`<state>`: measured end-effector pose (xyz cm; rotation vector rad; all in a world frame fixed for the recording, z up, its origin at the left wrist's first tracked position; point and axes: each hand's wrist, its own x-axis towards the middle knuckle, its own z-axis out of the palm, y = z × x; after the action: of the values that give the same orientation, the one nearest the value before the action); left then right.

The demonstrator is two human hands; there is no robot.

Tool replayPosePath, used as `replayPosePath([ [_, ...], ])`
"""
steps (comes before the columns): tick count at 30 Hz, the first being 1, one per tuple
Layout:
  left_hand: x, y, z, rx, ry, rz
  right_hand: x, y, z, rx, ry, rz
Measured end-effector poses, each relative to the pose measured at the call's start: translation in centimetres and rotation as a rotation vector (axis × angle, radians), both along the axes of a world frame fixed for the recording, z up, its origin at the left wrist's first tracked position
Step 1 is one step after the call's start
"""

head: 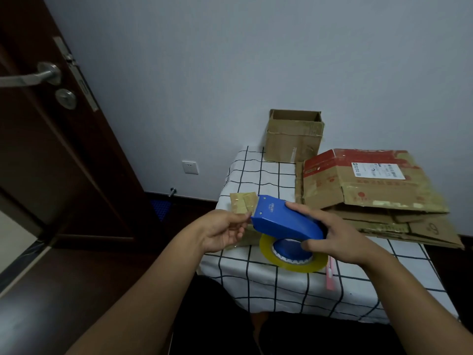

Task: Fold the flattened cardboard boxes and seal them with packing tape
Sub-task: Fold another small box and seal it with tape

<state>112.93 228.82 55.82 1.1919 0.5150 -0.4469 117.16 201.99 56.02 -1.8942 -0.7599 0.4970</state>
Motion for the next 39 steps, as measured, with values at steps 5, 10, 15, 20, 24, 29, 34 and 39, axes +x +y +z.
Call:
replayPosePath([
  [5, -0.2, 0.0, -0.5, 0.079, 0.009, -0.035, 1.0, -0.2, 0.1, -0.129, -0.055, 0.081],
  [10, -0.6, -0.5, -1.9, 0.196, 0.055, -0.080, 1.8, -0.4, 0.2, -0.244, -0.150, 0.128],
  [15, -0.2, -0.7, -2.5, 0.420, -0.081, -0.006, 2.7, -0.3, -0.2, -0.355, -0.219, 0.189],
  [20, 0.4, 0.5, -2.4, 0.570, -0.124, 0.076, 3.8, -1.0, -0.1, -0.343, -0.174, 0.160],
  [24, 0.6, 2.0, -3.0, 0.671, -0.114, 0.158, 4.9, -1.8, 0.1, -0.448, -0.180, 0.161],
  [29, 0.8, 0.2, -4.3, 0.689, -0.162, 0.200, 6.6, -0.6, 0.0, -0.630, -0.295, 0.159],
  [34, 0.6, -0.4, -6.3, 0.667, -0.142, 0.245, 8.1, -0.1, -0.5, -0.660, -0.309, 0.159],
  [39, 1.3, 0.1, -7.1, 0.538, -0.072, 0.315, 9.0, 0.6, -0.3, -0.655, -0.260, 0.187],
])
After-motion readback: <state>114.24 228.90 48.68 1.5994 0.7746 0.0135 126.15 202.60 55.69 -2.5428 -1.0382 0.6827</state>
